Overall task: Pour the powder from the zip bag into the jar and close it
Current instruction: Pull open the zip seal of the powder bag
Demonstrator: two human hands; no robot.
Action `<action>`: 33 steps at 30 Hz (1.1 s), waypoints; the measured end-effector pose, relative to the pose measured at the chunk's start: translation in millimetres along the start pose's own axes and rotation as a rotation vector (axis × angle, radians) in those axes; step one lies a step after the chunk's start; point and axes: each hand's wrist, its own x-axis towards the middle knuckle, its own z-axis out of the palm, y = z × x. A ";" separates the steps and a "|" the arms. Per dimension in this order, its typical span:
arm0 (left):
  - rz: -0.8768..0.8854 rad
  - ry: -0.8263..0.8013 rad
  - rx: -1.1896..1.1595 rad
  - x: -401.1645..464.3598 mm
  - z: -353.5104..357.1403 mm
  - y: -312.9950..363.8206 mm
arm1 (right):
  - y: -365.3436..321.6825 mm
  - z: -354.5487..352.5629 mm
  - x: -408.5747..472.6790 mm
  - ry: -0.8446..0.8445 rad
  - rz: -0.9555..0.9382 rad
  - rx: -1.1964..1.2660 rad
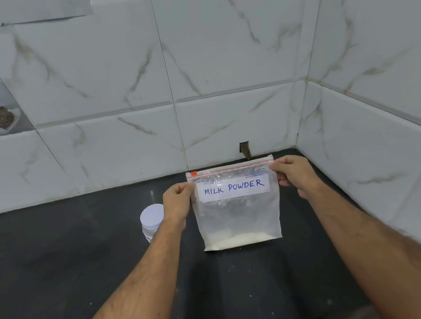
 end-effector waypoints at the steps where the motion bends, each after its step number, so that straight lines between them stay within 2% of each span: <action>1: 0.005 0.004 0.003 1.4 -0.8 2.9 | -0.9 0.7 0.9 -0.004 0.010 -0.019; 7: 0.033 0.007 0.052 9.0 -2.8 13.2 | -2.4 4.8 9.4 0.012 0.009 -0.068; 11: 0.041 -0.001 0.047 11.9 -1.9 16.0 | -26.0 21.1 10.8 0.054 -0.273 -0.375; 15: 0.039 -0.010 0.035 10.7 0.9 17.9 | -57.2 62.9 1.1 -0.148 -0.489 -0.588; 18: 0.047 -0.020 0.036 10.1 1.1 19.2 | -66.8 100.3 -7.0 -0.312 -0.519 -0.738; 22: 0.058 -0.027 0.027 10.3 -1.0 20.6 | -69.5 135.1 -10.5 -0.375 -0.533 -0.930; 33: 0.077 -0.030 0.015 7.4 -3.8 19.2 | -72.9 151.7 2.5 -0.500 -0.439 -0.886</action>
